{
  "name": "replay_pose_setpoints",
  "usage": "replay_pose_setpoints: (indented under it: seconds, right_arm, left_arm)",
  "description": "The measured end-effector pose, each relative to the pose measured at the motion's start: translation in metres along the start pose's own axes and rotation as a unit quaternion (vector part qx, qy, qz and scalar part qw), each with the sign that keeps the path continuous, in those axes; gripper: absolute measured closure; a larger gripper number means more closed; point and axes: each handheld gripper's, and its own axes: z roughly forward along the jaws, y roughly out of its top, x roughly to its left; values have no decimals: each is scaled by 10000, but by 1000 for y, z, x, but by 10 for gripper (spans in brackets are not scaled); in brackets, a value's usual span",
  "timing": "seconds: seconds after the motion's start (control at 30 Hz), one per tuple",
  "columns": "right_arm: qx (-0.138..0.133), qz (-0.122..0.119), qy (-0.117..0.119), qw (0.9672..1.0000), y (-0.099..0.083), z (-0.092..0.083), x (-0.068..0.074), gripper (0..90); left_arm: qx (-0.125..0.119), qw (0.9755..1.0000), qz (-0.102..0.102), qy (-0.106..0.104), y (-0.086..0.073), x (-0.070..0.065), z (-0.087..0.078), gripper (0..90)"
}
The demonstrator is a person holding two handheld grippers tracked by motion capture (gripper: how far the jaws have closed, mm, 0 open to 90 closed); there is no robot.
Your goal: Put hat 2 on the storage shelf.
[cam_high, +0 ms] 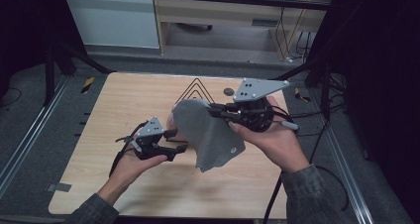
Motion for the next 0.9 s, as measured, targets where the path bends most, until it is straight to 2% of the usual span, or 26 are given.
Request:
replay_pose_setpoints:
  seconds: [0.07, 0.17, 0.2, 0.33, 0.43, 0.7, 0.9]
  right_arm:
    - [10, -11, 9, 10000, 1, 0, 1, 860]
    - [34, -31, 28, 10000, 2, 1, 1, 860]
    - [37, -32, 32, 10000, 2, 1, 1, 861]
    - [57, -14, 36, 10000, 1, 3, 0, 860]
    - [69, 14, 9, 10000, -2, 2, -2, 860]
    - [82, 185, -167, 9997, -15, -5, -14, 859]
    - [21, 296, -318, 9991, -20, -13, -22, 860]
  left_arm:
    - [-19, 10000, -20, -29, 0, 1, 3, 354]
    - [-37, 9999, -50, -95, -1, 3, 7, 437]
    - [-51, 9998, -94, -188, -1, 4, 8, 471]
    - [-122, 9993, -79, -347, 1, 5, 10, 697]
    - [-122, 9991, -34, -414, 2, 5, 7, 828]
    - [-115, 9995, 59, -276, 12, 3, -14, 864]
    - [-95, 9999, 99, -94, 37, 4, -45, 867]
